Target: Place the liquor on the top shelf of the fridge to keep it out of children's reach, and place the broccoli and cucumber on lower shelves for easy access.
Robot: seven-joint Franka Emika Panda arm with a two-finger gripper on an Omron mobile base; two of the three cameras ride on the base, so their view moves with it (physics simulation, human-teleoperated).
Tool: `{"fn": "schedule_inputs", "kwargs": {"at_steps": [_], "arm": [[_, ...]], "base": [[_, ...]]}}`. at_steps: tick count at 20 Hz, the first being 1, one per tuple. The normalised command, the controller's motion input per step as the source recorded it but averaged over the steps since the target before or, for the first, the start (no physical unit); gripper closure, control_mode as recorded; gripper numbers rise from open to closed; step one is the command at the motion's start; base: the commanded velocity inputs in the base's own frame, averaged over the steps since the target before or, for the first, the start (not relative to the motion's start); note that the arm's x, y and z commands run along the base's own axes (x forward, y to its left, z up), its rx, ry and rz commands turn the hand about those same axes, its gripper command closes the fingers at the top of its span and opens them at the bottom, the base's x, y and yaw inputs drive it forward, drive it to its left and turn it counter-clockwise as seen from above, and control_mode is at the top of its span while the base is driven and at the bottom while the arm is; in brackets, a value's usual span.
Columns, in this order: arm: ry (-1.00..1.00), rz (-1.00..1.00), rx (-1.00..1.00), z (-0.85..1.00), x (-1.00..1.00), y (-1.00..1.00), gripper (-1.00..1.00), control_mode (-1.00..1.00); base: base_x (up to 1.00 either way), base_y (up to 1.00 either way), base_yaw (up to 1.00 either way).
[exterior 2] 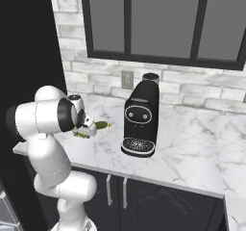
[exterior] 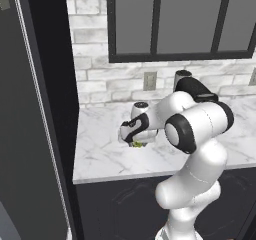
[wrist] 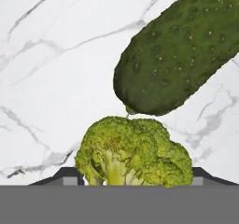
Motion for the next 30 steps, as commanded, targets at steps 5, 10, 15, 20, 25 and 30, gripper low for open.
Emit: {"fn": "schedule_inputs", "kwargs": {"at_steps": [5, 10, 15, 20, 25, 30], "arm": [[-0.03, 0.0, 0.0, 0.09, -0.5, -0.14, 1.0, -1.0], [-0.15, 0.0, 0.02, 0.5, -0.58, -0.37, 1.0, -1.0], [-0.17, 0.0, 0.05, 0.78, -0.47, -0.46, 1.0, -1.0], [-0.2, 0.0, 0.03, 0.85, -0.53, -0.41, 1.0, -1.0], [-0.05, 0.0, -0.02, 0.82, -0.67, -0.34, 1.0, -1.0], [0.0, 0.0, -0.1, 0.7, -0.68, -0.26, 1.0, -1.0]], "base": [[0.0, 0.0, 0.0], [0.0, 0.0, 0.0], [0.0, 0.0, 0.0], [0.0, 0.0, 0.0], [0.0, 0.0, 0.0], [0.0, 0.0, 0.0]]}}
